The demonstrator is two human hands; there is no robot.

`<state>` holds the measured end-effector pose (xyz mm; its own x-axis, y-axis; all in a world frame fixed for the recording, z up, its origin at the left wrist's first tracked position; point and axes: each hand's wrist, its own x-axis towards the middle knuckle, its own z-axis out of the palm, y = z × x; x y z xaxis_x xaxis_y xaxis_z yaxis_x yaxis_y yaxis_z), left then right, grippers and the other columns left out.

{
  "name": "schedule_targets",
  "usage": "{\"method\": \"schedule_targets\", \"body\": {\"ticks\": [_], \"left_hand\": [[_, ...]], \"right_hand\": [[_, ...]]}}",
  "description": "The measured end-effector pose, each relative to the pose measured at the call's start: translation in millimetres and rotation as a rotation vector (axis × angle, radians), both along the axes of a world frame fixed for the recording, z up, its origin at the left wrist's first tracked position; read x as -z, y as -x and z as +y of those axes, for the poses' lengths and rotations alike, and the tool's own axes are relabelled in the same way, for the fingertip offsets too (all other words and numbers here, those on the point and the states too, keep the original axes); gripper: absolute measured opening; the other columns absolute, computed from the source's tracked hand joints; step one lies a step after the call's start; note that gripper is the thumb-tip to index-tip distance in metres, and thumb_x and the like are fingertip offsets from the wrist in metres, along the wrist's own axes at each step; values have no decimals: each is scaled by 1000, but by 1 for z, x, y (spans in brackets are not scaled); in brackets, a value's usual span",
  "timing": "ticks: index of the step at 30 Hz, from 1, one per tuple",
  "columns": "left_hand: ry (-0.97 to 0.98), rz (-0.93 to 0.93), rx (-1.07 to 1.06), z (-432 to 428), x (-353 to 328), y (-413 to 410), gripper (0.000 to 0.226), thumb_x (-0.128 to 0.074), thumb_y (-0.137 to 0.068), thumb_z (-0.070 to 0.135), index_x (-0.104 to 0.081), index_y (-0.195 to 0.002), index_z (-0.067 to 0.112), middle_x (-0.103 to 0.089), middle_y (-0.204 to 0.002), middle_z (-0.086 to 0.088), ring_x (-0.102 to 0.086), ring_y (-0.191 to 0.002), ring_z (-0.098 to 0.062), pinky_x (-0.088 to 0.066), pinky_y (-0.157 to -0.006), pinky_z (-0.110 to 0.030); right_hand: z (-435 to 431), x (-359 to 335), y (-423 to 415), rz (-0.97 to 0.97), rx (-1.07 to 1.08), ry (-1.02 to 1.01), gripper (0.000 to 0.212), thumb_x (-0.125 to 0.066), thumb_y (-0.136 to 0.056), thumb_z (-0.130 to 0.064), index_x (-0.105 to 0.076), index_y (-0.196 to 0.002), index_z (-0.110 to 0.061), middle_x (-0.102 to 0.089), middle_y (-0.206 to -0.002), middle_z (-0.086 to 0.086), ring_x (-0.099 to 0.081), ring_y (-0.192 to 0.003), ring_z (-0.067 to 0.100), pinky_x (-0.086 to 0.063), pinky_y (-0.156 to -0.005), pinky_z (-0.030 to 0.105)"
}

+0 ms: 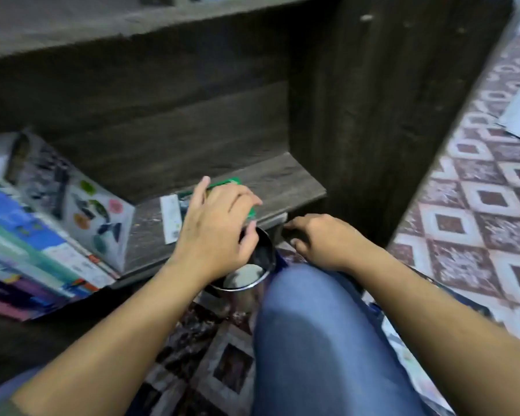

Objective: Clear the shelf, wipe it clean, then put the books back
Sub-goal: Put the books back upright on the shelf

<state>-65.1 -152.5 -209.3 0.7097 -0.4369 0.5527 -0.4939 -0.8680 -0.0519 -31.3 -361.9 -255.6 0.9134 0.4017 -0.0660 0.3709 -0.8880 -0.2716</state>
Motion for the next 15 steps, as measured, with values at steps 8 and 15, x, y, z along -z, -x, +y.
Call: {"method": "schedule_targets", "body": {"ticks": [8,15], "left_hand": [[-332,341,471,-163,27,-24,31,-43,-80,34,-65,-96,19,-62,-94,-1,-59,-84,-26,-49,-72,-37],[-699,-60,769,-246,63,-58,32,-30,-87,8,-62,-82,9,-58,-79,-11,-57,-79,-32,-45,-94,-51]], "right_hand": [[-143,107,78,295,357,-101,38,-55,-93,-27,-56,-130,-22,-64,-124,9,-58,-116,29,-48,-92,36],[-193,205,100,504,532,-10,48,-56,-94,-37,-48,-139,-25,-51,-140,8,-51,-123,29,-45,-94,35]]}}
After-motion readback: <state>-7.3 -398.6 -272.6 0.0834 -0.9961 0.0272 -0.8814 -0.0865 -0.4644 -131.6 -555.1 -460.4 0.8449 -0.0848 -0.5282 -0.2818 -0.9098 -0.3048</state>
